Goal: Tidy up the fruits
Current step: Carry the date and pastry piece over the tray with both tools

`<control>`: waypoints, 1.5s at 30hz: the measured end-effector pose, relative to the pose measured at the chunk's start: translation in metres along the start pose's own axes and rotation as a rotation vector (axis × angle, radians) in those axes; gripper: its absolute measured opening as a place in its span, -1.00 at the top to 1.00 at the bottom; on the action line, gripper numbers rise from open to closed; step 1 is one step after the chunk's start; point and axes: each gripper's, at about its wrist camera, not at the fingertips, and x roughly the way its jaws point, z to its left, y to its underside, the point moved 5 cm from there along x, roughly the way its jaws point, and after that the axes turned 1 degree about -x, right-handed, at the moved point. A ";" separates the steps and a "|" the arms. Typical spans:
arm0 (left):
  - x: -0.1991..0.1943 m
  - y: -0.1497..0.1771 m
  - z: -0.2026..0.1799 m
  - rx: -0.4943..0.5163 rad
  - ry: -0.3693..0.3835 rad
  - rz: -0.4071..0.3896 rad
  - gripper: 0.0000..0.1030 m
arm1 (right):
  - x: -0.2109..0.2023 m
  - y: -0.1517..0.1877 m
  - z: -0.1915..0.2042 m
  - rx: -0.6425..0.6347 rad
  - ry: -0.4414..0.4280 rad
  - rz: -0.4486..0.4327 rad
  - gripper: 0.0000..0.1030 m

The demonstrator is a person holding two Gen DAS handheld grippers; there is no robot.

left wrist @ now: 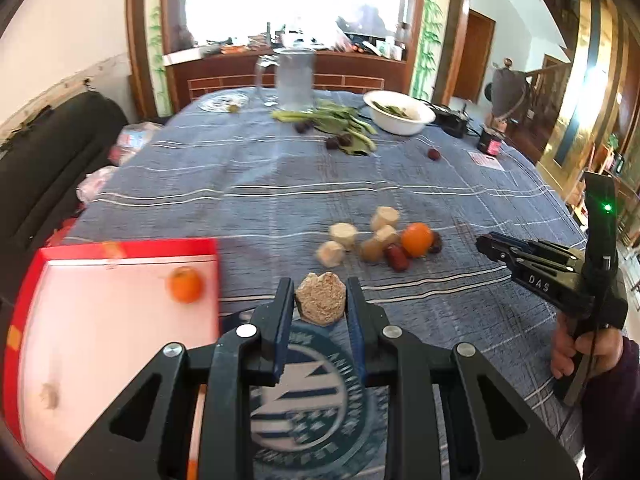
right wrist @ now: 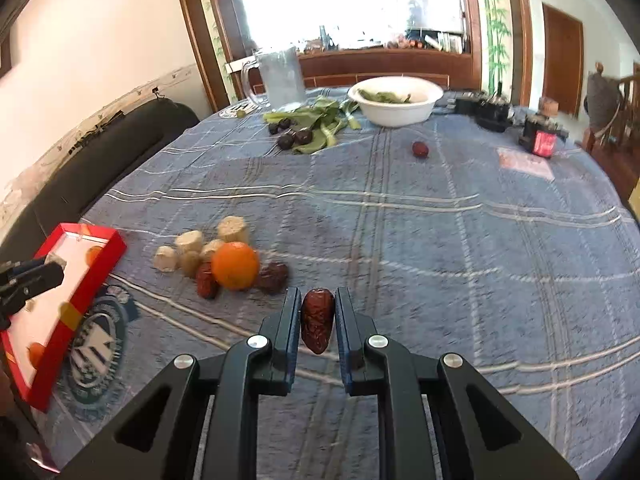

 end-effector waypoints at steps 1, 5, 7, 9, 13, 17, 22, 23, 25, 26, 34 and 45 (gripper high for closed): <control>-0.005 0.002 0.008 -0.012 -0.010 -0.005 0.47 | -0.002 -0.001 0.009 0.000 -0.011 0.000 0.70; -0.016 0.009 0.042 -0.055 -0.056 -0.016 0.47 | -0.007 -0.007 0.058 -0.015 -0.104 0.004 0.71; -0.019 0.014 0.059 -0.087 -0.076 -0.015 0.47 | -0.008 -0.011 0.095 -0.046 -0.161 0.003 0.71; -0.023 0.020 0.082 -0.125 -0.108 -0.011 0.47 | -0.005 -0.015 0.125 -0.067 -0.216 0.005 0.71; -0.029 0.036 0.117 -0.172 -0.177 -0.003 0.46 | 0.000 -0.018 0.177 -0.117 -0.275 -0.008 0.72; -0.036 0.046 0.141 -0.199 -0.211 -0.003 0.46 | 0.013 -0.014 0.224 -0.167 -0.334 0.036 0.72; -0.041 0.060 0.173 -0.234 -0.279 0.003 0.46 | 0.024 -0.003 0.277 -0.270 -0.370 0.084 0.72; -0.041 0.062 0.177 -0.241 -0.288 0.007 0.46 | 0.027 0.000 0.286 -0.287 -0.377 0.097 0.71; -0.041 0.069 0.188 -0.251 -0.312 0.018 0.46 | 0.033 0.008 0.301 -0.321 -0.383 0.125 0.71; -0.041 0.072 0.192 -0.251 -0.326 0.022 0.46 | 0.037 0.013 0.308 -0.334 -0.380 0.143 0.71; -0.045 0.083 0.205 -0.236 -0.375 0.032 0.46 | 0.051 0.033 0.322 -0.348 -0.373 0.220 0.71; -0.043 0.085 0.202 -0.190 -0.431 0.030 0.46 | 0.055 0.038 0.326 -0.354 -0.354 0.237 0.70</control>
